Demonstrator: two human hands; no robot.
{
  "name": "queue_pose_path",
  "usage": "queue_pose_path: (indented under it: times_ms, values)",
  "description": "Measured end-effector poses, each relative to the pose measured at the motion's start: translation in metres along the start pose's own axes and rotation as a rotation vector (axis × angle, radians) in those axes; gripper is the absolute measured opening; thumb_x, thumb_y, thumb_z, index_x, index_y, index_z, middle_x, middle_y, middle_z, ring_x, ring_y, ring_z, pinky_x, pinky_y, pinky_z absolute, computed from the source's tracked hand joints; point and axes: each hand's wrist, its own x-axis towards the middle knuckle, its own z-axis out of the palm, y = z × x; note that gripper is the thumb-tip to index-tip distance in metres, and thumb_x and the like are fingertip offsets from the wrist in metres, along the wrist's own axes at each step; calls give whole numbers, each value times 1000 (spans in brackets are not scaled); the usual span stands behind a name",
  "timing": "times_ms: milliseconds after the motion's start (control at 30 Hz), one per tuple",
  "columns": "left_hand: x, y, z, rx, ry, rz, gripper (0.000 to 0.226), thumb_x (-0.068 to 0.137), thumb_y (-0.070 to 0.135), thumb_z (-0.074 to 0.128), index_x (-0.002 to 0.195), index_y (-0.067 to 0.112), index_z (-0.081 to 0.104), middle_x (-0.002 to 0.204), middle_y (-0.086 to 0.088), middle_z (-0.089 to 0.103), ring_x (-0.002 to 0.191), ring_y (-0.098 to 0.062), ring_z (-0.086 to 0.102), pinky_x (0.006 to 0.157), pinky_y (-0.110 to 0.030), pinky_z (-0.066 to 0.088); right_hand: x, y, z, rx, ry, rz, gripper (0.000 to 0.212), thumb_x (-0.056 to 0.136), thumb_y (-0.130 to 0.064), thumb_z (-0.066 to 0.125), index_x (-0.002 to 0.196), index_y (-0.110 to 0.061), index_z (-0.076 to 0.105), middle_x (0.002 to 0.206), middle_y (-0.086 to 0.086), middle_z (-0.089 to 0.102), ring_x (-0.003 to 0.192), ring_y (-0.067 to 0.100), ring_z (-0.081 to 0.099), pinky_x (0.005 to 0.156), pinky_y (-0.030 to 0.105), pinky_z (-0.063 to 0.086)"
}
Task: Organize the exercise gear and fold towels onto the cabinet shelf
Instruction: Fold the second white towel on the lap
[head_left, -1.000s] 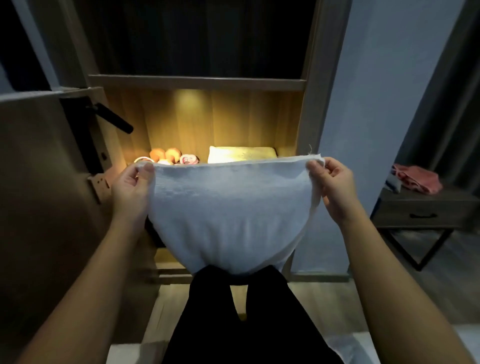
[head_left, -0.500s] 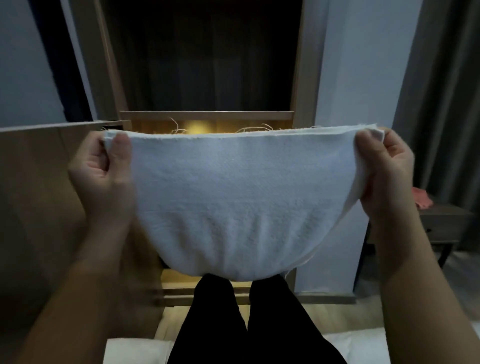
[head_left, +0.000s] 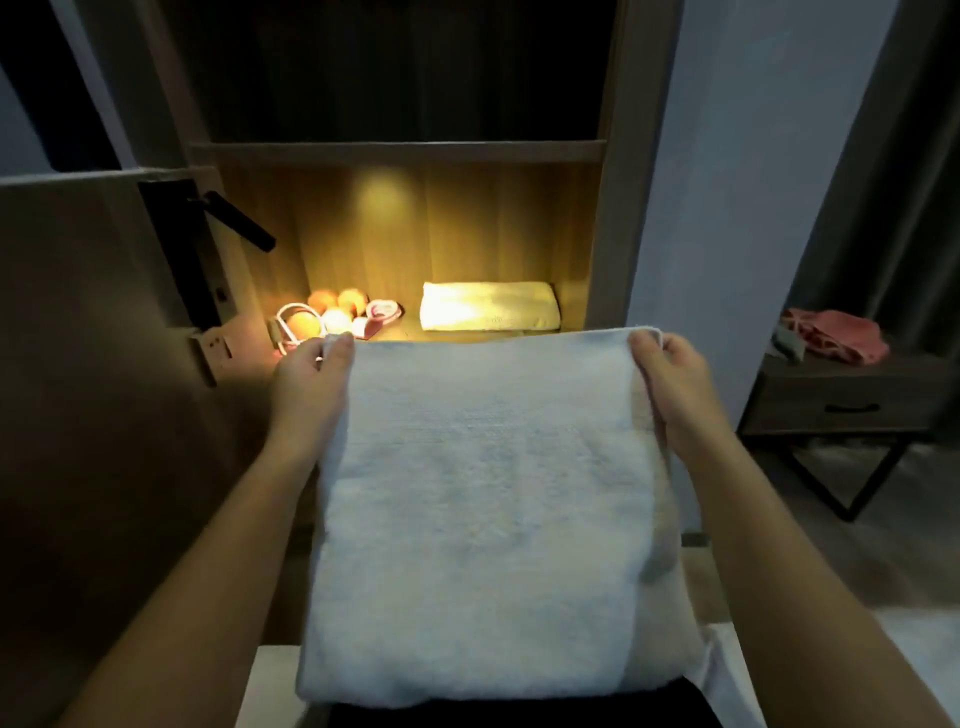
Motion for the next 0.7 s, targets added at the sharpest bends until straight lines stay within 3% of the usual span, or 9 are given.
queue_pose_path:
  times_ms: [167, 267, 333, 467, 567, 633, 700]
  values:
    - [39, -68, 46, 307, -114, -252, 37, 100, 37, 44, 100, 5, 62, 99, -14, 60, 91, -27, 53, 73, -33, 34, 41, 69, 42, -291, -17, 195, 36, 100, -40, 41, 107, -7, 53, 106, 11, 59, 77, 10, 51, 59, 28, 38]
    - [38, -121, 70, 437, -187, -527, 48, 101, 40, 40, 118, -1, 59, 117, -20, 59, 107, -37, 55, 80, -35, 37, 48, 124, 61, -387, -81, 412, 44, 102, -41, 38, 122, -3, 51, 120, 17, 57, 102, 29, 57, 86, 39, 47]
    - [31, -152, 83, 522, -235, -641, 50, 101, 42, 40, 120, 0, 59, 121, -22, 60, 112, -39, 56, 85, -39, 43, 50, 160, 69, -454, -125, 541, 50, 102, -41, 37, 131, -1, 46, 128, 19, 54, 113, 36, 54, 93, 43, 43]
    - [24, -191, 107, 598, -296, -731, 49, 102, 39, 39, 122, -1, 58, 122, -23, 61, 113, -39, 57, 79, -34, 39, 56, 209, 80, -541, -183, 716, 51, 101, -44, 37, 133, -4, 46, 123, 17, 56, 108, 34, 56, 88, 42, 46]
    - [23, -200, 114, 614, -301, -799, 52, 102, 41, 38, 122, -2, 58, 123, -23, 60, 113, -39, 56, 84, -37, 43, 63, 224, 86, -561, -206, 747, 49, 101, -44, 37, 127, -4, 49, 110, 13, 57, 97, 29, 56, 78, 38, 45]
    - [23, -199, 114, 543, -289, -845, 52, 100, 45, 41, 123, 1, 57, 122, -20, 59, 111, -38, 56, 89, -39, 44, 64, 227, 87, -547, -196, 745, 46, 101, -43, 37, 125, -6, 49, 108, 12, 58, 96, 27, 56, 75, 35, 42]
    - [22, -191, 111, 398, -246, -808, 43, 96, 47, 49, 112, 8, 60, 110, -12, 62, 101, -32, 59, 84, -39, 48, 61, 226, 87, -511, -143, 681, 41, 101, -44, 38, 122, -11, 50, 109, 9, 59, 95, 24, 57, 74, 33, 42]
